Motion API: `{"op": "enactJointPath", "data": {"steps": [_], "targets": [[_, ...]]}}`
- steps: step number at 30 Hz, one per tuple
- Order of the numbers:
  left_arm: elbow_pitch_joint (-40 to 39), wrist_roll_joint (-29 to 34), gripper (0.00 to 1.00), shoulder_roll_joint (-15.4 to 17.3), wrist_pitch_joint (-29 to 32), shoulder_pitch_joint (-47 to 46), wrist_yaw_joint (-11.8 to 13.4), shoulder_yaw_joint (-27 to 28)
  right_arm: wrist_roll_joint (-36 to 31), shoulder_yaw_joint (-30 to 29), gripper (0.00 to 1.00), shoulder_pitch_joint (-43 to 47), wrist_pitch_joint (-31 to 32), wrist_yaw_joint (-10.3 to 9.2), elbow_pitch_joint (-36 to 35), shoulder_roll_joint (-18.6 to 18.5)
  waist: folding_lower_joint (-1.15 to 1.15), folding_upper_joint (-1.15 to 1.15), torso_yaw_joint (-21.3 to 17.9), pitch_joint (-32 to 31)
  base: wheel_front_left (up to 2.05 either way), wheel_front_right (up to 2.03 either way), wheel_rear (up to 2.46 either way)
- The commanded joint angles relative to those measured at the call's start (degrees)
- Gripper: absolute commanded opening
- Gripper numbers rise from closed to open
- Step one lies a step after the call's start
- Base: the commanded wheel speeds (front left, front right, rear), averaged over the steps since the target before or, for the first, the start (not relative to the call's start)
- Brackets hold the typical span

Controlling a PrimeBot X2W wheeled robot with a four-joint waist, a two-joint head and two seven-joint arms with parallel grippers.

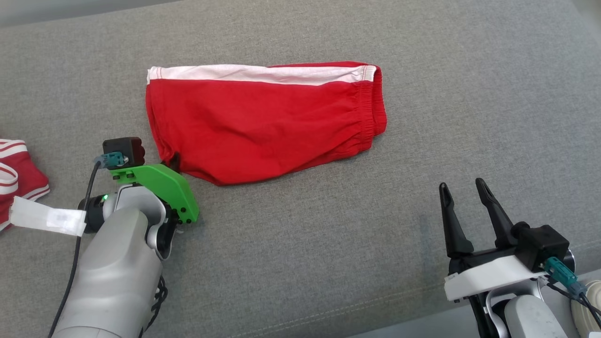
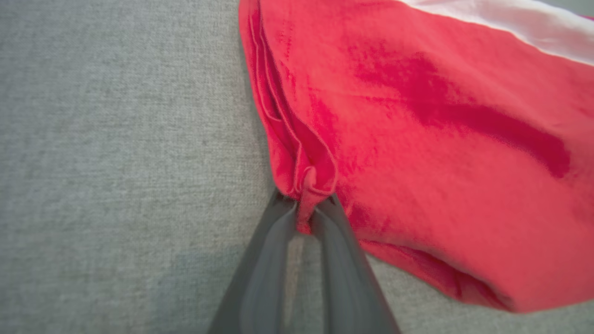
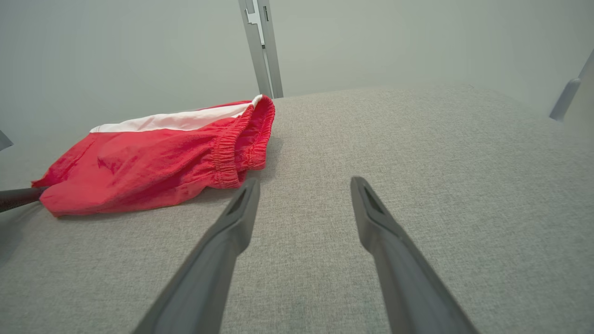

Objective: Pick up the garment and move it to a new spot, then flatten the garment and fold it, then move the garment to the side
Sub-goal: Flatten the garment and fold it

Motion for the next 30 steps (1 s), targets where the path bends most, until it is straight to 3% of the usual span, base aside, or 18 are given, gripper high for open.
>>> {"op": "enactJointPath", "data": {"steps": [1, 9, 25, 26, 27, 30], "targets": [[1.13, -0.2, 0.0, -0.79, 0.41, 2.46, 0.21, -0.46, -0.36, 0.19, 1.0, -0.6, -0.27, -0.06, 0.11, -0.04, 0.0, 0.0, -0.09, -0.11, 0.0, 0.0, 0.0], [1.33, -1.36, 0.0, 0.16, -2.71, 1.87, 2.03, 0.98, -0.56, 0.62, 1.0, -0.53, -0.05, -0.06, 0.41, -0.04, 0.0, 0.0, 0.2, -1.01, 0.0, 0.0, 0.0], [-1.64, -5.77, 0.0, -2.14, -6.2, 12.59, 1.76, 2.71, -1.92, -0.15, 1.0, 2.67, 2.19, -0.06, 0.09, -0.04, 0.0, 0.0, 3.67, -7.97, 0.0, 0.0, 0.0], [-2.31, -5.44, 0.45, -2.04, -7.21, 12.74, 1.89, 2.63, -1.95, 0.05, 1.0, 2.72, 2.39, -0.06, 0.01, -0.04, 0.0, 0.0, 3.81, -8.16, 0.0, 0.0, 0.0], [-3.04, -5.08, 1.0, -1.95, -8.21, 12.99, 1.85, 2.46, -1.96, 0.16, 1.0, 2.74, 2.56, -0.06, -0.06, -0.05, 0.0, 0.0, 3.93, -8.33, 0.0, 0.0, 0.0], [-5.12, -4.28, 1.0, -1.52, -10.84, 13.51, 1.99, 2.17, -1.63, 0.4, 1.0, 3.02, 2.6, -0.06, -0.02, -0.05, 0.0, 0.0, 4.34, -8.89, 0.0, 0.0, 0.0]]}}
